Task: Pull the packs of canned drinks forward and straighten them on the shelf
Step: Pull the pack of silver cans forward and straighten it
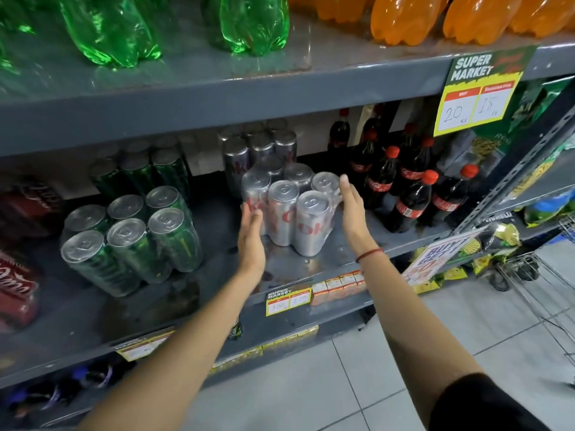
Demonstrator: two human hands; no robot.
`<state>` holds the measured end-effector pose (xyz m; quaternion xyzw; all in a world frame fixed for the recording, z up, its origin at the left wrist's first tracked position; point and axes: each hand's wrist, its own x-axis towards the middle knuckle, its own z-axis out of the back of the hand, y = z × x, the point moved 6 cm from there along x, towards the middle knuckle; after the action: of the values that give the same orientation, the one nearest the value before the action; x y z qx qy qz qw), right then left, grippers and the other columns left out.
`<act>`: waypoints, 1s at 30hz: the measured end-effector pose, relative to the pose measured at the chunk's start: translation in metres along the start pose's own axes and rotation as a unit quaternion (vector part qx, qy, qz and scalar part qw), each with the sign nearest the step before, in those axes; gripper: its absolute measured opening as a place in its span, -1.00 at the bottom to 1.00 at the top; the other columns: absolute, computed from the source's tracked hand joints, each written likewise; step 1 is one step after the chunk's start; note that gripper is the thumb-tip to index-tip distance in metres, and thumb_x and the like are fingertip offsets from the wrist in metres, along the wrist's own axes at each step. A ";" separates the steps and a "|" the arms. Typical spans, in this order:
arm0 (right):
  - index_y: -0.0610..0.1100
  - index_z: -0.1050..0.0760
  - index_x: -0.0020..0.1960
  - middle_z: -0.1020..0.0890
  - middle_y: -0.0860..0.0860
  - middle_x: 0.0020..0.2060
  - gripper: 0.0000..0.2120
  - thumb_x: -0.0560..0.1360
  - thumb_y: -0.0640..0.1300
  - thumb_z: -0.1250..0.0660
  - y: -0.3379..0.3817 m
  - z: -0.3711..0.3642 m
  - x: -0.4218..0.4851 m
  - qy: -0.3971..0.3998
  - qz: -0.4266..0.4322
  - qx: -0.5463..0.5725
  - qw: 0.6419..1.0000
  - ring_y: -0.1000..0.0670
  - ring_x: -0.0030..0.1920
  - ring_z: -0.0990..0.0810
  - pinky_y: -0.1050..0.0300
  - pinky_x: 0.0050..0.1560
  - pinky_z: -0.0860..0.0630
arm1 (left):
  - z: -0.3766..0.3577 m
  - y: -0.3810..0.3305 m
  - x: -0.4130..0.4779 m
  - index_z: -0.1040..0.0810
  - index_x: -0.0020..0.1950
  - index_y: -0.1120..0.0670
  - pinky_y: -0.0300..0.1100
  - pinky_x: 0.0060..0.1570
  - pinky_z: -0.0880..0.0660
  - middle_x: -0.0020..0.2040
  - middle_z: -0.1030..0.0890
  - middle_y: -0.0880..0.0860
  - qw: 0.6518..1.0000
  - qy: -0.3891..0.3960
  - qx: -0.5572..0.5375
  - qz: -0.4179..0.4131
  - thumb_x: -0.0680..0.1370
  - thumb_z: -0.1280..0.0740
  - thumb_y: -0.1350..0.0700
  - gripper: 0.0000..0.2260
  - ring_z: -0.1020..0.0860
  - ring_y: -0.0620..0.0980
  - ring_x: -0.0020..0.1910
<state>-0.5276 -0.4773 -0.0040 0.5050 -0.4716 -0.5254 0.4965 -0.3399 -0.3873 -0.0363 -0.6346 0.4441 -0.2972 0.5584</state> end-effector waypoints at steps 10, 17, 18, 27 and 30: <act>-0.09 -0.50 0.04 -0.58 -0.02 0.00 -0.79 0.57 0.03 -0.21 -0.005 -0.015 -0.088 -0.109 0.119 -0.005 0.987 0.19 -0.02 -0.52 0.40 0.03 -0.38 | 0.005 -0.053 0.039 -0.37 0.41 0.08 -0.07 0.41 -0.21 0.44 -0.39 0.11 0.966 -0.015 0.257 0.010 0.57 -0.01 -0.25 -0.44 -0.34 0.11 0.42; -0.17 -0.40 0.35 -0.55 0.02 0.17 -0.53 0.57 0.11 -0.20 0.035 -0.033 0.008 0.022 0.026 -0.007 0.999 0.06 0.22 -0.46 0.20 0.25 -0.30 | -0.021 -0.006 -0.078 -0.02 0.53 0.09 -0.11 0.47 -0.05 0.57 -0.02 0.07 0.968 -0.100 0.202 -0.107 0.53 -0.13 -0.18 -0.33 -0.06 -0.04 0.53; -0.17 -0.36 0.39 -0.54 -0.01 0.25 -0.48 0.56 0.12 -0.21 0.039 -0.040 0.020 0.055 0.011 -0.017 0.998 0.03 0.27 -0.46 0.19 0.26 -0.30 | -0.032 0.001 -0.086 0.08 0.54 0.09 -0.14 0.47 0.02 0.58 0.06 0.07 0.967 -0.083 0.215 -0.108 0.51 -0.14 -0.19 -0.27 0.02 -0.06 0.53; -0.12 -0.43 0.34 -0.57 -0.08 0.27 -0.24 0.32 0.36 -0.27 0.014 -0.041 0.036 0.036 -0.023 -0.012 0.999 -0.03 0.25 -0.54 0.03 0.35 -0.40 | -0.025 -0.012 -0.050 0.25 0.52 0.09 -0.17 0.49 0.10 0.57 0.20 0.00 0.982 -0.041 0.174 -0.056 0.58 -0.07 -0.20 -0.29 0.13 -0.15 0.52; -0.15 -0.48 0.26 -0.58 -0.10 0.23 -0.45 0.44 0.22 -0.26 0.006 -0.027 0.016 -0.030 0.016 -0.005 0.999 -0.05 0.24 -0.53 0.00 0.33 -0.41 | -0.001 -0.020 -0.014 0.14 0.54 0.06 -0.12 0.51 0.06 0.58 0.08 0.01 0.984 -0.024 0.170 -0.048 0.61 0.01 -0.15 -0.41 0.03 -0.09 0.54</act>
<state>-0.5007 -0.4934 0.0000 0.4791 -0.4918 -0.5345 0.4929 -0.3421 -0.3751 -0.0154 -0.5579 0.3428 -0.3796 0.6535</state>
